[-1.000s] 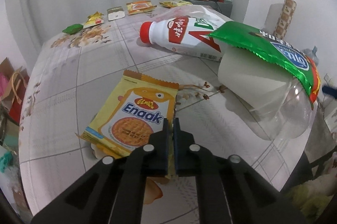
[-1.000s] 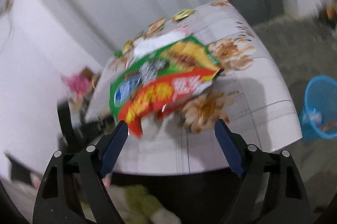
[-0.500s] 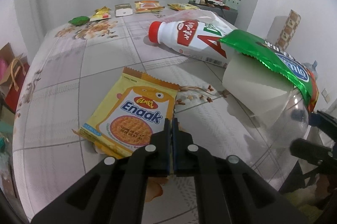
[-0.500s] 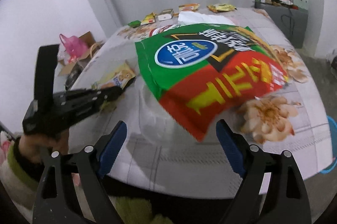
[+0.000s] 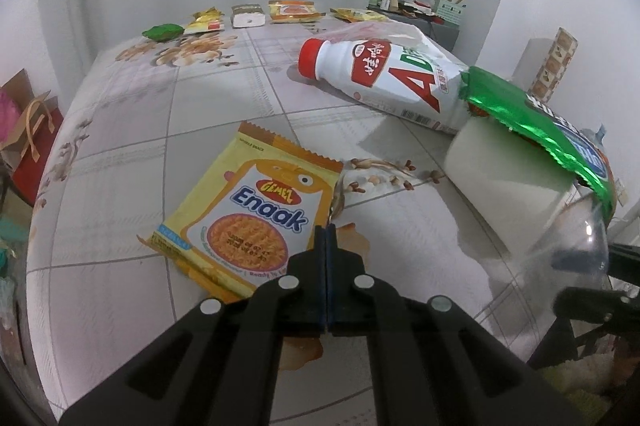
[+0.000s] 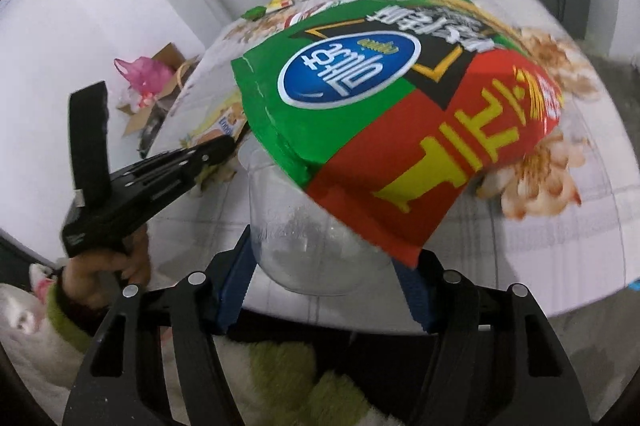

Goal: Collect trash
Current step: 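Grasp the clear plastic cup with the right tool and lift it, then grasp the yellow Enaak biscuit packet with the left tool while right tool holds cup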

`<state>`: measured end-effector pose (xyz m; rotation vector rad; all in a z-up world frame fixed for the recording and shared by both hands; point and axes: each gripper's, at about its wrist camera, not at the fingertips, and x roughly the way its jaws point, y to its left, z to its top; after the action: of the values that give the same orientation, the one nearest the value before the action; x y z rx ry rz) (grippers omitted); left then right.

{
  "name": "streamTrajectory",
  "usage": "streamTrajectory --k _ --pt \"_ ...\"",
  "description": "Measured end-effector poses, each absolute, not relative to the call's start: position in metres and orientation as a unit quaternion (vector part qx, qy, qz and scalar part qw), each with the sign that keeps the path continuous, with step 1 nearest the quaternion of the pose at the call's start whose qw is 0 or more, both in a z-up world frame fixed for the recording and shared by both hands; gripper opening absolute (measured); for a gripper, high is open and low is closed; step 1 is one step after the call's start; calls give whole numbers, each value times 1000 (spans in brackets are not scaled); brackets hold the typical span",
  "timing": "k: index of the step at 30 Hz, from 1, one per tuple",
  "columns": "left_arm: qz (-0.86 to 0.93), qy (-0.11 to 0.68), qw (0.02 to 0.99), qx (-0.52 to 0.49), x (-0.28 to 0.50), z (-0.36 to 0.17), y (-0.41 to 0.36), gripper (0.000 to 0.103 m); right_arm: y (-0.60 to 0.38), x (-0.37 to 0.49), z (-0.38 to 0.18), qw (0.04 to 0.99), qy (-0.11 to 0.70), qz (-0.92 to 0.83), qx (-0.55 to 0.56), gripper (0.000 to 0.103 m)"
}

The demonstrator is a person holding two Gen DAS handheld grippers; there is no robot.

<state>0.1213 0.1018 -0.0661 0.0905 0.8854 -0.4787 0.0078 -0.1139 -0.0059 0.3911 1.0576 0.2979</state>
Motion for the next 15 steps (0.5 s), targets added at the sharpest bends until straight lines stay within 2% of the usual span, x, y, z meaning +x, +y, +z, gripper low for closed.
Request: streamTrajectory --k 6,12,15 --pt "-221 421 879 35 115 -59 111 0 -128 4 -14 772 521 205 301 61" --pt "-212 417 883 23 114 -51 120 0 -140 16 -19 719 495 271 405 61" --pt "-208 415 885 19 112 -48 122 0 -137 16 -28 696 510 288 415 61"
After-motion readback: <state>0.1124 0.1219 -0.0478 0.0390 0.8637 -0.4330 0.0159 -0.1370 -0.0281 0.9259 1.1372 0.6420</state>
